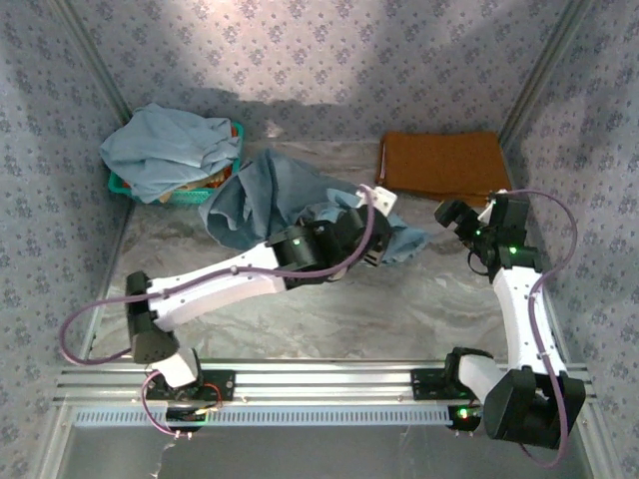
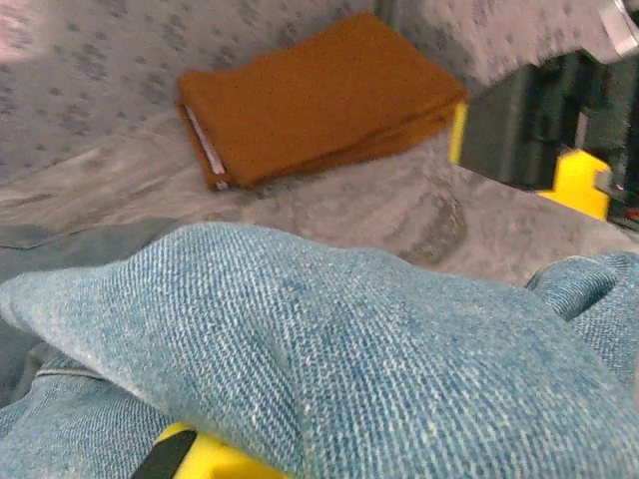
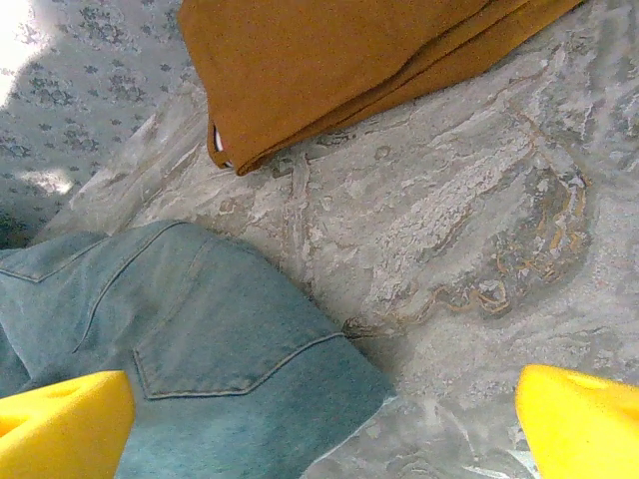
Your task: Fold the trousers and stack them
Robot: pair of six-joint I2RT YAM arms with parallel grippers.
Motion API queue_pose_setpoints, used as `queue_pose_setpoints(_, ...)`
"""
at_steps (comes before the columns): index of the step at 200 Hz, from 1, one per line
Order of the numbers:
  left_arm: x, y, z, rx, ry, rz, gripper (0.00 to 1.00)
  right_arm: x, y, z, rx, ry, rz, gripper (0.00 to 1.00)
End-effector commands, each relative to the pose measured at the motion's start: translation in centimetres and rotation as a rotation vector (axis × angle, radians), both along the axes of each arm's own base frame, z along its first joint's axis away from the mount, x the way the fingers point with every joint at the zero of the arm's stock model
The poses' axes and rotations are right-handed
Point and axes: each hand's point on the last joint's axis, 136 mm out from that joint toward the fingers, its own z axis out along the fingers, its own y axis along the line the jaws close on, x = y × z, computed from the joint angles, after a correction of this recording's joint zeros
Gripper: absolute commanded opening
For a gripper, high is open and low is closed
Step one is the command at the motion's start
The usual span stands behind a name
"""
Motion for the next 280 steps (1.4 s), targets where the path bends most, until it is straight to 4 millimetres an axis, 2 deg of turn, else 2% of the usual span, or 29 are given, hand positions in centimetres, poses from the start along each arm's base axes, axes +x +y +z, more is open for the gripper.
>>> queue_pose_setpoints(1,-0.4,7.9,0.1,-0.016,-0.007,0.160,0.00,-0.8,0.1,-0.5,0.026,0.021,-0.012,1.00)
queue_pose_setpoints(11,-1.0,11.4,-2.0,0.015,0.034,0.212,0.00,-0.8,0.2,-0.6,0.029,0.019,-0.011,1.00)
queue_pose_setpoints(28,-2.0,18.3,-4.3,0.046,0.101,0.342,0.00,-0.8,0.5,-0.8,0.047,0.017,-0.001,1.00)
queue_pose_setpoints(31,-2.2,19.3,-4.7,0.049,0.112,0.358,0.03,-0.8,0.6,-0.8,0.051,0.016,0.002,1.00)
queue_pose_setpoints(36,-2.6,20.9,-5.2,0.045,0.131,0.383,0.10,-0.8,0.8,-0.9,0.056,0.015,0.007,1.00)
queue_pose_setpoints(40,-3.0,22.1,-5.5,0.040,0.148,0.403,0.25,-0.8,0.9,-0.9,0.060,0.015,0.009,1.00)
queue_pose_setpoints(50,-3.7,24.6,-6.0,0.019,0.176,0.434,0.68,-0.7,1.3,-0.9,0.062,0.010,0.019,1.00)
queue_pose_setpoints(59,-4.1,26.8,-5.8,0.004,0.177,0.475,0.97,-0.6,1.7,-1.0,0.061,0.012,0.030,1.00)
queue_pose_setpoints(70,-4.2,28.6,-5.2,-0.001,0.175,0.516,1.00,-0.5,2.1,-1.0,0.049,0.014,0.040,1.00)
queue_pose_setpoints(79,-4.0,28.8,-4.6,0.009,0.175,0.513,1.00,-0.4,2.3,-1.1,0.039,0.017,0.045,1.00)
queue_pose_setpoints(89,-3.4,28.0,-4.0,0.045,0.173,0.499,1.00,-0.3,2.5,-1.3,0.032,0.024,0.049,1.00)
queue_pose_setpoints(98,-2.7,26.4,-3.8,0.091,0.179,0.472,1.00,-0.1,2.5,-1.5,0.032,0.029,0.049,1.00)
queue_pose_setpoints(109,-1.5,23.5,-3.9,0.146,0.198,0.418,1.00,0.0,2.5,-1.8,0.030,0.039,0.051,1.00)
queue_pose_setpoints(124,0.5,18.6,-5.4,0.244,0.214,0.348,0.99,0.1,2.2,-2.3,0.017,0.056,0.042,1.00)
queue_pose_setpoints(161,5.7,6.2,-11.9,0.387,0.267,0.223,1.00,-0.1,0.0,-3.7,0.003,0.103,-0.038,1.00)
queue_pose_setpoints(176,7.8,2.4,-14.2,0.418,0.284,0.208,1.00,-0.3,-1.0,-4.1,0.011,0.114,-0.070,1.00)
queue_pose_setpoints(182,8.7,0.7,-14.5,0.406,0.280,0.201,1.00,-0.3,-1.4,-4.1,0.010,0.112,-0.083,1.00)
queue_pose_setpoints(198,10.5,-2.0,-16.7,0.416,0.287,0.217,1.00,-0.6,-2.2,-4.3,0.021,0.111,-0.113,1.00)
queue_pose_setpoints(218,11.9,-3.7,-20.3,0.449,0.316,0.253,1.00,-1.0,-3.1,-4.3,0.036,0.106,-0.141,1.00)
queue_pose_setpoints(231,12.3,-3.9,-22.3,0.478,0.336,0.278,1.00,-1.1,-3.2,-4.1,0.057,0.091,-0.142,1.00)
queue_pose_setpoints(248,12.4,-3.2,-24.6,0.522,0.353,0.321,1.00,-1.2,-3.3,-3.9,0.070,0.083,-0.136,1.00)
queue_pose_setpoints(264,12.3,-2.2,-25.2,0.542,0.381,0.341,0.93,-1.3,-3.3,-3.7,0.086,0.072,-0.129,1.00)
queue_pose_setpoints(280,12.0,-2.5,-25.5,0.533,0.387,0.302,0.84,-1.4,-3.2,-3.4,0.100,0.060,-0.125,1.00)
